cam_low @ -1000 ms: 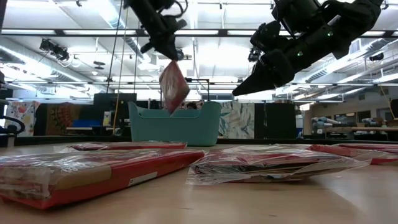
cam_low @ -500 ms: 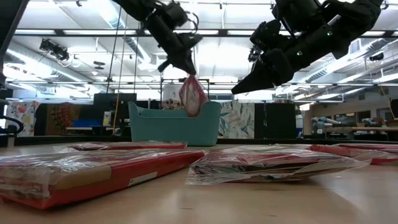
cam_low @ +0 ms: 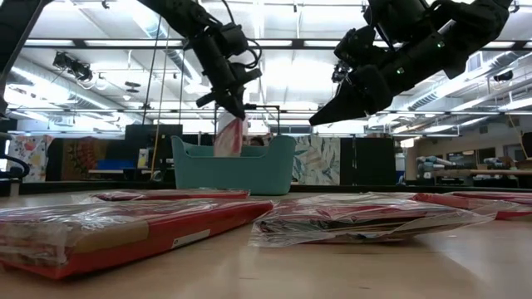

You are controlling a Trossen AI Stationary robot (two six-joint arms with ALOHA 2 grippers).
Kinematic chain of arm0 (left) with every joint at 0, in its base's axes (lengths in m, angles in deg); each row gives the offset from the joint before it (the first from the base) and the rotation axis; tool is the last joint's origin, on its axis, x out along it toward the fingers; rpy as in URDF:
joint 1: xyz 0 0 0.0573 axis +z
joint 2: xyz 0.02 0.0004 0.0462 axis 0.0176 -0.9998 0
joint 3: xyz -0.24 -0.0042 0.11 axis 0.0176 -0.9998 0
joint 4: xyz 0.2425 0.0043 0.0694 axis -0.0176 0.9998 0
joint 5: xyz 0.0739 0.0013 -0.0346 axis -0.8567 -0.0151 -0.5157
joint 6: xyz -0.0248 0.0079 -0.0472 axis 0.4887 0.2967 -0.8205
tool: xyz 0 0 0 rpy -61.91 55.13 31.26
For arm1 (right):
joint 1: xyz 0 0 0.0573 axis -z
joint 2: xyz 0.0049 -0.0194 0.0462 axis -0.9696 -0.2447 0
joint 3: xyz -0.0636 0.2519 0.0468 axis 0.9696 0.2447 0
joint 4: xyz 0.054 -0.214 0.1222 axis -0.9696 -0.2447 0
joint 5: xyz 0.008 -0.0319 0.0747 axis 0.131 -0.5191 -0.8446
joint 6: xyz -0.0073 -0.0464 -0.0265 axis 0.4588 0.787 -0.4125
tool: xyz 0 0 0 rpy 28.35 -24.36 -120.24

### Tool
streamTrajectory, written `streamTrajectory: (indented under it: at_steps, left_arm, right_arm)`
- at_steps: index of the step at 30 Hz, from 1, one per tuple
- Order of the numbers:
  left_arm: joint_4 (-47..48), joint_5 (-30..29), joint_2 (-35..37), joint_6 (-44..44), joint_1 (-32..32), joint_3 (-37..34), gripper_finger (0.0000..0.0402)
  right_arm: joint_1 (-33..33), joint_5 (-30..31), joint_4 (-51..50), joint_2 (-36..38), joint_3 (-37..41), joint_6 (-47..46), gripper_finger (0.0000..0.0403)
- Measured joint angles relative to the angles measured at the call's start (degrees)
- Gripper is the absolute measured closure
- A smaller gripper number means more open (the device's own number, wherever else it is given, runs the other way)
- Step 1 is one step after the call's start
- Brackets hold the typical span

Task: Sort popcorn bags into baskets
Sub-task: Put the red popcorn bag into the green bin

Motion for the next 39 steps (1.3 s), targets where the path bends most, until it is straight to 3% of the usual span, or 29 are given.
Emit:
streamTrajectory:
  at_steps: [10,16,23,32,39]
  left_arm:
    - [5.0,-5.5,0.0,0.7,-0.5,0.0,0.0393]
    - [4.7,-5.8,0.0,6.7,-0.5,1.3,0.0397]
    - [10.5,-14.2,0.2,30.2,-2.0,8.3,0.0398]
    - [11.9,-22.4,0.1,69.4,-6.5,7.6,0.0396]
    - [12.9,-23.1,0.1,83.0,-8.6,7.5,0.0396]
  right_arm:
    - [0.0,0.0,0.0,0.0,0.0,0.0,0.0279]
    - [0.0,0.0,0.0,0.0,0.0,0.0,0.0279]
    - [0.0,0.0,0.0,0.0,0.0,0.0,0.0279]
    - [0.0,0.0,0.0,0.0,0.0,0.0,0.0279]
    - [0.0,0.0,0.1,0.0,0.0,0.0,0.0279]
